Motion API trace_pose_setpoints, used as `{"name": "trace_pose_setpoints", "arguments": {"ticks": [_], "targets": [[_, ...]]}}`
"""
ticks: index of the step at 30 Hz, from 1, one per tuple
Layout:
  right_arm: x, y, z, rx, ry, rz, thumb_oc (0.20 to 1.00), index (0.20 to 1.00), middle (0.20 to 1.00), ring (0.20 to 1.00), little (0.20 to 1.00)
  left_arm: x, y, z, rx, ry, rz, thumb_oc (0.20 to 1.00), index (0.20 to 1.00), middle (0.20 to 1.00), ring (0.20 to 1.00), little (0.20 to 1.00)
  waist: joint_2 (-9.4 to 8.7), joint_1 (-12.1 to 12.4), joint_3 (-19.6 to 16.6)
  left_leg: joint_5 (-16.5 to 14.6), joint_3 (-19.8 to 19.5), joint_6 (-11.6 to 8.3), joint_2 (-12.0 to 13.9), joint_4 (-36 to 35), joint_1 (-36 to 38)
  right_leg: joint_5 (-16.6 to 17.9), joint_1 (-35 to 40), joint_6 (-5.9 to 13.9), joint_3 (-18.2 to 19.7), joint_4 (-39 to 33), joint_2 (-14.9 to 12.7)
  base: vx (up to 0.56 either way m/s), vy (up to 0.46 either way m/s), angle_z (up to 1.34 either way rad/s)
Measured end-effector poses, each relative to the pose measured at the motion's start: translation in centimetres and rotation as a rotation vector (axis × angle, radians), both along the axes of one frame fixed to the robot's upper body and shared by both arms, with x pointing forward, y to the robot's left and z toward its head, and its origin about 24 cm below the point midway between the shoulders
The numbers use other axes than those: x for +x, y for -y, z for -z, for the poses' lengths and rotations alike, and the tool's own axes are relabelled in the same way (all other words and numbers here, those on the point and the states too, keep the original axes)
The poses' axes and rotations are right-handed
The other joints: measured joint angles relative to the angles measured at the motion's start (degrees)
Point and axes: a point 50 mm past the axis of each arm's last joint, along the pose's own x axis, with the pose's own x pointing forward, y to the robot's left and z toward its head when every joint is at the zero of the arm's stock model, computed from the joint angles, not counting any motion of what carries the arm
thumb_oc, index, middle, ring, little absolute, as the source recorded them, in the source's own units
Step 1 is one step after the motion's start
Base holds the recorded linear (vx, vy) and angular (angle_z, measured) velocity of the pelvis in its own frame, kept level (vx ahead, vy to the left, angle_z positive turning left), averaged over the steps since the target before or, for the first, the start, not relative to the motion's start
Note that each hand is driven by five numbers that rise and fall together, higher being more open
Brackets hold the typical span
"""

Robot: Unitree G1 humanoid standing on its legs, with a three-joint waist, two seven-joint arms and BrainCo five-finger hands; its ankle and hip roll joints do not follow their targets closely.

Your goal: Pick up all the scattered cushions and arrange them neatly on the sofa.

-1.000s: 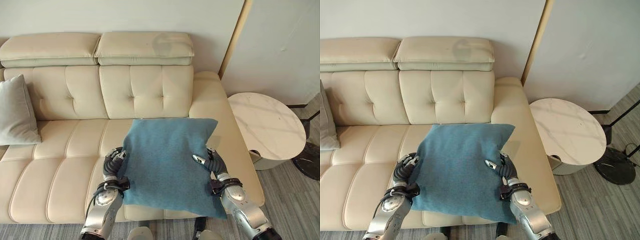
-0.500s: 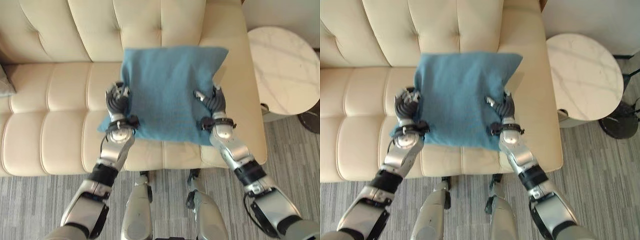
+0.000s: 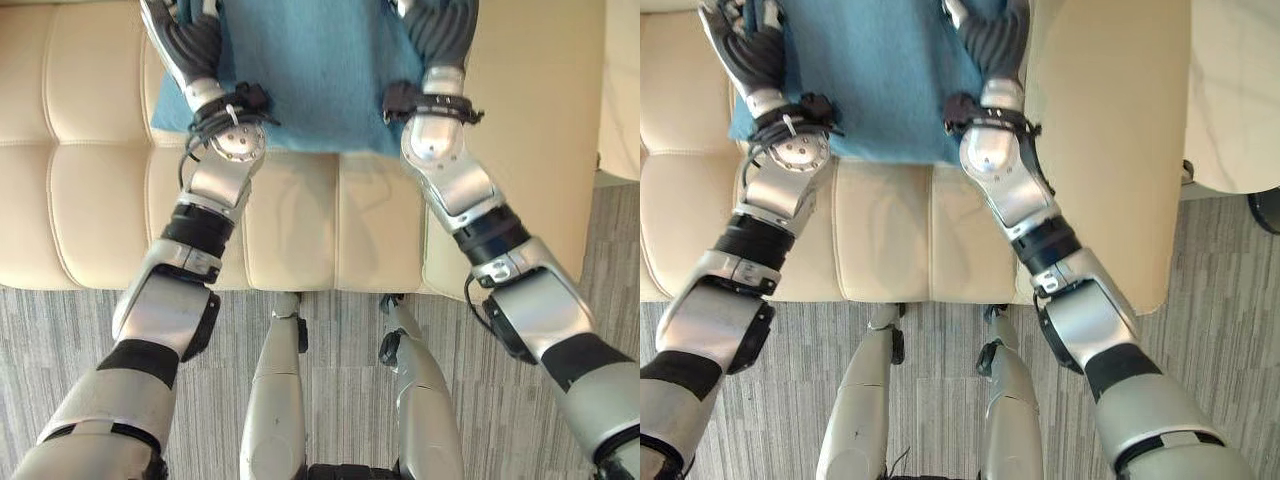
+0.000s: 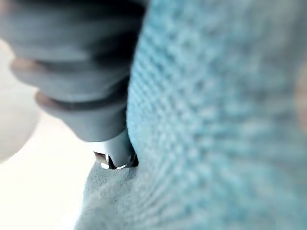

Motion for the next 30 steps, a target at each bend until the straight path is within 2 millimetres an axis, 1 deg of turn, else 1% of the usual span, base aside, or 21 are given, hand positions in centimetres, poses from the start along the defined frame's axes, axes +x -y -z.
{"name": "trace_pose_setpoints", "arguments": {"ticks": [1,2,3,4,5,7,8,9,10,12,14,17,20,22,23,24,25,27,28,29,30], "targets": [[-0.1,0.2,-0.6,-0.005,0.022,0.028,0.200,0.200,0.200,0.200,0.200,-0.1,0.1,-0.7,0.033,0.011,-0.019,0.200,0.200,0.200,0.200,0.200,-0.02,0.2,0.0,0.0,0.0,0.05,0.0,0.3,-1.1,-0.1,-1.1,-0.02,0.0,0.5,-0.2,0.00,0.055,0.13],[0.0,0.4,-0.7,-0.012,0.029,0.055,0.200,0.200,0.200,0.200,0.200,-0.1,0.0,-0.9,0.055,0.017,-0.034,0.200,0.200,0.200,0.200,0.200,-0.03,0.3,0.0,0.1,0.0,0.13,-0.1,0.4,-1.7,-0.1,-1.8,-0.01,0.0,0.8,-0.4,0.00,0.061,0.10],[0.8,0.7,-0.2,-0.042,0.005,0.115,0.476,0.476,0.476,0.476,0.476,0.3,0.0,-0.9,0.130,-0.004,-0.081,0.200,0.200,0.200,0.200,0.200,-0.04,0.3,0.0,0.1,0.0,0.13,-0.6,0.7,-2.5,-0.5,-2.9,0.19,0.2,1.9,-1.0,0.00,0.042,0.08],[1.1,0.9,-0.1,-0.057,-0.006,0.139,1.000,1.000,1.000,1.000,1.000,0.4,0.1,-1.1,0.161,-0.009,-0.100,0.200,0.200,0.200,0.200,0.200,-0.04,0.3,0.0,0.1,-0.1,0.14,-0.7,1.0,-2.9,-0.5,-3.4,0.19,0.2,2.4,-1.2,0.01,0.035,0.12],[2.0,1.6,0.5,-0.109,-0.039,0.209,1.000,1.000,1.000,1.000,1.000,0.5,0.3,-1.5,0.206,-0.019,-0.120,0.200,0.200,0.200,0.200,0.200,-0.12,0.3,-0.1,0.1,-0.3,0.15,-1.0,1.5,-4.2,-1.1,-4.8,0.57,0.2,3.6,-1.8,0.01,0.014,0.11],[3.1,2.9,0.9,-0.184,-0.093,0.313,1.000,1.000,1.000,1.000,1.000,0.5,0.5,-2.9,0.331,-0.018,-0.184,0.200,0.200,0.200,0.200,0.200,-0.16,0.3,0.0,0.2,-0.9,0.32,-1.2,2.4,-6.5,-1.4,-7.0,0.50,0.2,5.0,-2.0,0.00,0.017,0.11],[3.6,3.6,1.1,-0.221,-0.129,0.358,1.000,1.000,1.000,1.000,1.000,0.4,0.7,-3.6,0.372,-0.008,-0.191,0.373,0.373,0.373,0.373,0.373,-0.17,0.3,0.0,0.2,-1.1,0.33,-1.2,2.8,-7.5,-1.5,-7.8,0.31,0.1,5.3,-2.0,0.00,0.022,0.06],[4.1,3.8,1.6,-0.264,-0.161,0.389,1.000,1.000,1.000,1.000,1.000,0.2,1.0,-4.2,0.415,0.002,-0.205,0.815,0.815,0.815,0.815,0.815,-0.18,0.3,0.0,0.3,-1.2,0.39,-1.2,3.0,-7.9,-1.5,-8.1,0.29,0.1,5.4,-2.0,0.01,0.022,0.03],[5.0,4.2,3.1,-0.380,-0.220,0.455,1.000,1.000,1.000,1.000,1.000,0.3,1.2,-5.2,0.559,-0.012,-0.277,1.000,1.000,1.000,1.000,1.000,-0.18,0.2,0.0,0.3,-1.3,0.51,-1.3,3.1,-8.3,-1.6,-8.5,0.26,0.2,5.5,-2.0,0.00,0.035,0.00],[5.2,4.4,3.4,-0.394,-0.245,0.473,1.000,1.000,1.000,1.000,1.000,-0.2,0.9,-6.4,0.599,-0.004,-0.302,1.000,1.000,1.000,1.000,1.000,-0.19,-0.2,0.0,0.4,-1.2,0.55,-1.3,3.1,-8.7,-1.6,-9.1,0.25,0.3,5.6,-2.1,0.00,0.016,-0.01],[5.4,5.4,3.6,-0.400,-0.269,0.508,1.000,1.000,1.000,1.000,1.000,-0.2,0.7,-7.2,0.610,-0.030,-0.294,1.000,1.000,1.000,1.000,1.000,-0.21,-0.5,-0.1,0.5,-1.0,0.74,-1.6,3.1,-9.1,-1.6,-10.0,0.26,0.4,6.3,-2.4,0.00,0.000,0.00],[5.7,6.6,3.9,-0.374,-0.308,0.549,1.000,1.000,1.000,1.000,1.000,0.9,0.9,-5.9,0.599,-0.124,-0.239,1.000,1.000,1.000,1.000,1.000,-0.16,-0.7,-0.1,0.5,-1.0,0.83,-1.9,3.1,-9.7,-1.8,-10.8,0.35,0.4,6.9,-2.8,-0.01,0.026,0.03],[6.0,7.6,4.2,-0.321,-0.368,0.584,1.000,1.000,1.000,1.000,1.000,1.8,0.6,-4.9,0.392,-0.213,-0.063,1.000,1.000,1.000,1.000,1.000,-0.14,-0.7,-0.1,0.8,-1.0,1.09,-2.1,3.1,-10.4,-1.7,-11.5,0.38,0.5,6.9,-2.9,0.00,0.007,0.02],[6.2,7.7,4.6,-0.306,-0.399,0.591,1.000,1.000,1.000,1.000,1.000,2.1,-0.1,-4.2,0.203,-0.220,0.095,1.000,1.000,1.000,1.000,1.000,-0.14,-0.7,-0.1,0.8,-0.9,1.10,-2.1,3.0,-10.1,-1.8,-11.3,0.38,0.6,6.9,-3.0,0.00,0.000,0.00],[6.2,8.2,4.8,-0.268,-0.425,0.588,1.000,1.000,1.000,1.000,1.000,2.2,-0.8,-3.8,0.125,-0.223,0.175,1.000,1.000,1.000,1.000,1.000,-0.13,-0.5,-0.1,0.8,-0.8,1.11,-2.3,3.0,-10.0,-1.7,-11.3,0.38,0.7,6.9,-2.9,0.00,0.000,0.00],[6.2,8.4,5.3,-0.228,-0.442,0.566,1.000,1.000,1.000,1.000,1.000,2.2,-1.2,-3.3,0.074,-0.209,0.238,1.000,1.000,1.000,1.000,1.000,-0.12,-0.4,-0.1,0.8,-0.5,1.12,-2.3,3.0,-9.5,-1.7,-11.0,0.38,0.8,6.9,-2.9,0.00,0.000,0.00],[6.3,8.6,5.7,-0.223,-0.458,0.567,1.000,1.000,1.000,1.000,1.000,2.3,-1.4,-2.8,0.055,-0.214,0.258,1.000,1.000,1.000,1.000,1.000,-0.09,-0.4,-0.1,0.7,-0.3,1.22,-2.2,2.9,-8.8,-1.8,-10.4,0.37,0.9,6.9,-3.0,0.00,0.029,-0.03],[6.7,9.2,8.2,-0.141,-0.560,0.530,1.000,1.000,1.000,1.000,1.000,3.0,-3.1,-0.1,-0.034,-0.270,0.309,1.000,1.000,1.000,1.000,1.000,-0.08,-0.4,-0.1,0.6,0.2,1.37,-2.3,2.3,-6.2,-1.7,-7.9,0.43,1.4,6.0,-3.0,0.00,0.029,-0.04],[6.8,9.5,8.9,-0.131,-0.589,0.528,1.000,1.000,1.000,1.000,1.000,3.2,-3.5,0.8,-0.049,-0.299,0.305,1.000,1.000,1.000,1.000,1.000,-0.08,-0.4,-0.2,0.6,0.3,1.38,-2.4,1.9,-5.3,-1.7,-7.2,0.41,1.6,5.6,-2.9,0.00,0.014,-0.06],[6.8,9.7,10.0,-0.116,-0.616,0.509,1.000,1.000,1.000,1.000,1.000,3.4,-4.5,2.4,-0.083,-0.335,0.300,1.000,1.000,1.000,1.000,1.000,-0.05,-0.5,-0.2,0.6,0.6,1.39,-2.4,1.6,-4.0,-1.6,-6.0,0.43,1.9,5.3,-2.9,0.00,0.041,-0.07],[6.8,10.3,12.1,-0.073,-0.670,0.483,1.000,1.000,1.000,1.000,1.000,3.5,-5.8,5.2,-0.100,-0.398,0.283,1.000,1.000,1.000,1.000,1.000,0.01,-0.7,-0.3,0.4,0.8,1.54,-2.5,1.2,-2.4,-1.9,-4.6,0.02,2.1,5.0,-2.9,0.00,0.046,-0.06]]}}
